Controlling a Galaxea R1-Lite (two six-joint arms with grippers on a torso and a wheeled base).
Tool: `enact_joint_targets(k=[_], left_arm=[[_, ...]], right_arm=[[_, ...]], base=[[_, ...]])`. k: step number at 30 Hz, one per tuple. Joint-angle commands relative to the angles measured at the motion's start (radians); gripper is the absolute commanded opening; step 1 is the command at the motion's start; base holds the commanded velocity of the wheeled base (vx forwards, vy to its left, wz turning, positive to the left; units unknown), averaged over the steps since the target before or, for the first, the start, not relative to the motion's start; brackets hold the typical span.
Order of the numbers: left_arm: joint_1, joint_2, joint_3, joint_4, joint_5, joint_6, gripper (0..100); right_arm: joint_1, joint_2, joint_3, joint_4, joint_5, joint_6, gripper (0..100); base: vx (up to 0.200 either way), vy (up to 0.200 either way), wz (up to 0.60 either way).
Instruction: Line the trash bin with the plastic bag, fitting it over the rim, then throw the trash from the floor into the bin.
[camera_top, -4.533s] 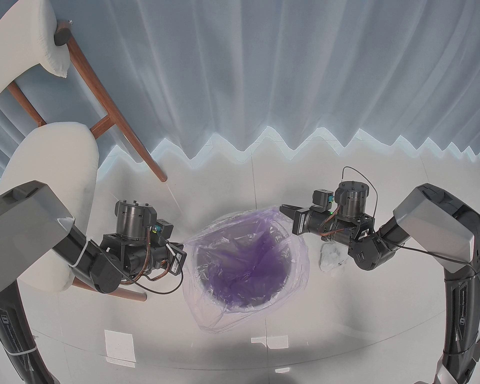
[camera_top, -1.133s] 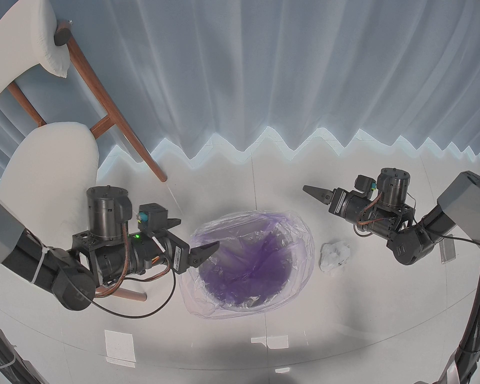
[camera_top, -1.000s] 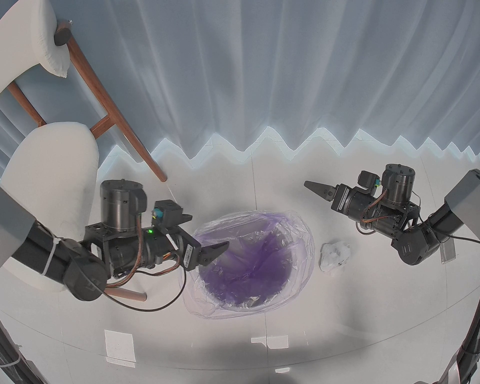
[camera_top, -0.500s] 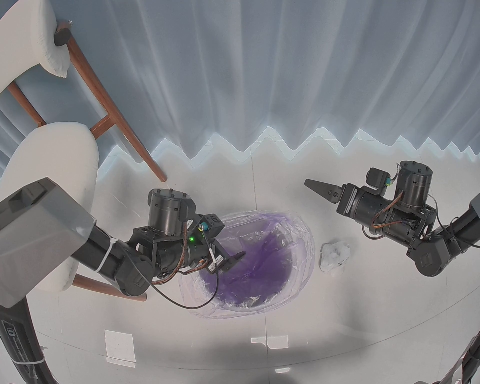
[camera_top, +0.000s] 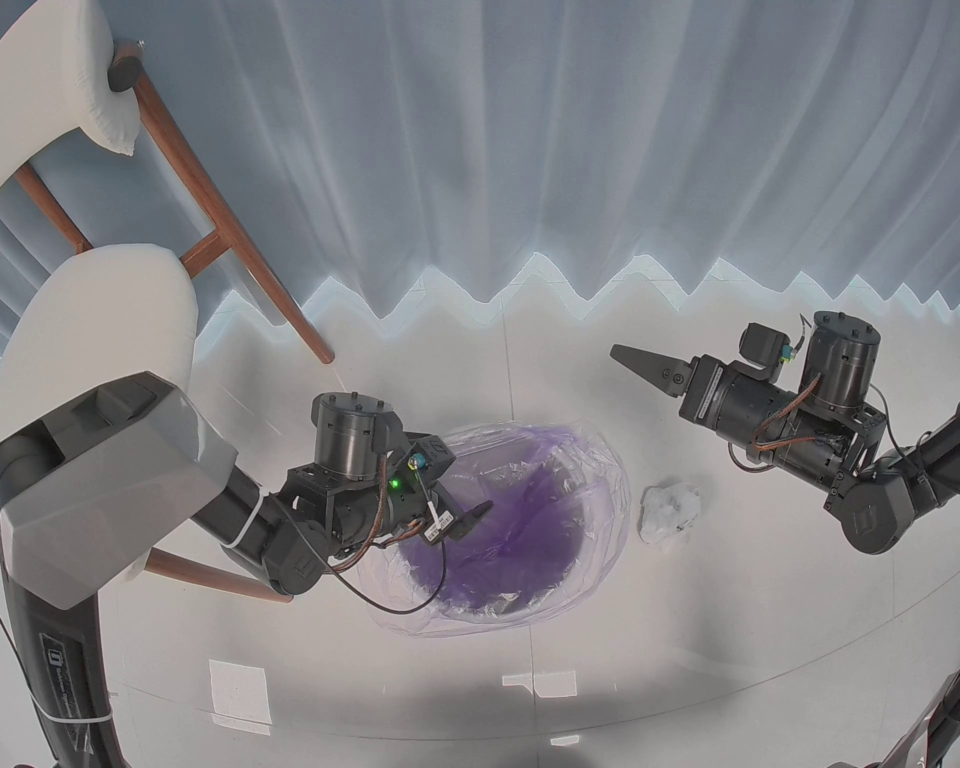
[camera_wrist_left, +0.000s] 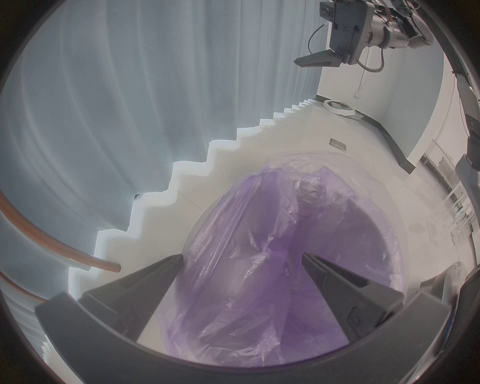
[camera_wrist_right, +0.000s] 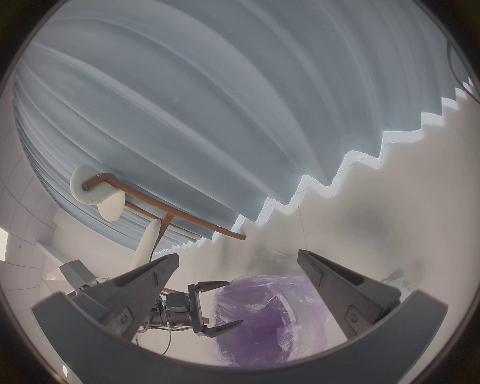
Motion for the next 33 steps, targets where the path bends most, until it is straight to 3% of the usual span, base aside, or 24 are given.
enact_joint_targets(k=[1,33], left_arm=[[0.009,0.022,-0.004,-0.005,0.000,0.008,0],[0.043,-0.007,-0.093,-0.031,0.011,0.019,0]], right_arm=[[0.002,-0.010,0.003,0.001,0.000,0.001,100],[0.003,-0.064,0.063,-0.002,0.002,0.001,100]], base=[[0.000,0.000,0.00],[0.000,0.000,0.00]])
